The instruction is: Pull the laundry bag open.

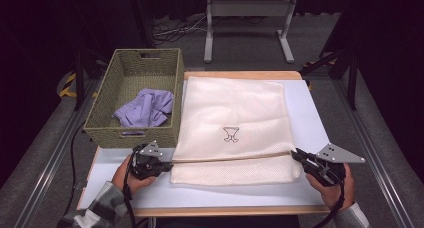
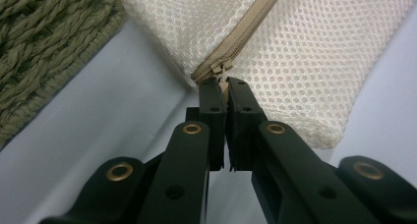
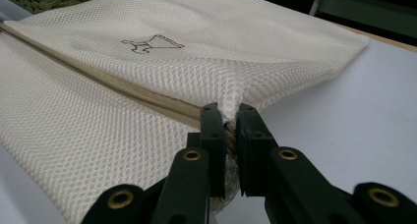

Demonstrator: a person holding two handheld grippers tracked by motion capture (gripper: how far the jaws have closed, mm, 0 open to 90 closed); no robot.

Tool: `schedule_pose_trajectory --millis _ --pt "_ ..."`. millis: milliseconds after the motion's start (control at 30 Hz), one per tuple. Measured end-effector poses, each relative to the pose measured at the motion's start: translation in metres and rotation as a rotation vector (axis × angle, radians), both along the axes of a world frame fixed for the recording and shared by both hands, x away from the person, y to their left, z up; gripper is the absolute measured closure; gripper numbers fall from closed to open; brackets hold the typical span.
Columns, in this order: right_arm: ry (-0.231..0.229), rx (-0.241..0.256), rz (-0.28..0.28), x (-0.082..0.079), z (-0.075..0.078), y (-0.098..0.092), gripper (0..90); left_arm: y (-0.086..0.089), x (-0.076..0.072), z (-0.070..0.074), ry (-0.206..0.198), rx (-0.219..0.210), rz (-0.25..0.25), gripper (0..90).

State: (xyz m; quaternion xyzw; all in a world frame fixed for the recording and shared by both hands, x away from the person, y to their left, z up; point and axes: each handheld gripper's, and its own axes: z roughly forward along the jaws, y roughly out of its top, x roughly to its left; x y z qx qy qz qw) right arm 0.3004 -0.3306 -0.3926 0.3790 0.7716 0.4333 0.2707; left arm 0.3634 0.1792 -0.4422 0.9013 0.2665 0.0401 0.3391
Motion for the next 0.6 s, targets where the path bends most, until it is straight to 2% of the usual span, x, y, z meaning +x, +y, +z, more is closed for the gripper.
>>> schedule_pose_trajectory --millis 300,600 --pt "0.007 0.0 0.01 0.0001 -0.0015 0.0009 83.7 0.0026 0.0005 -0.0011 -0.008 -0.003 0.006 87.2" --pt "0.025 0.004 0.011 0.0009 -0.0035 -0.0002 83.5 0.0022 -0.0049 -0.002 -0.043 -0.014 0.016 86.8"
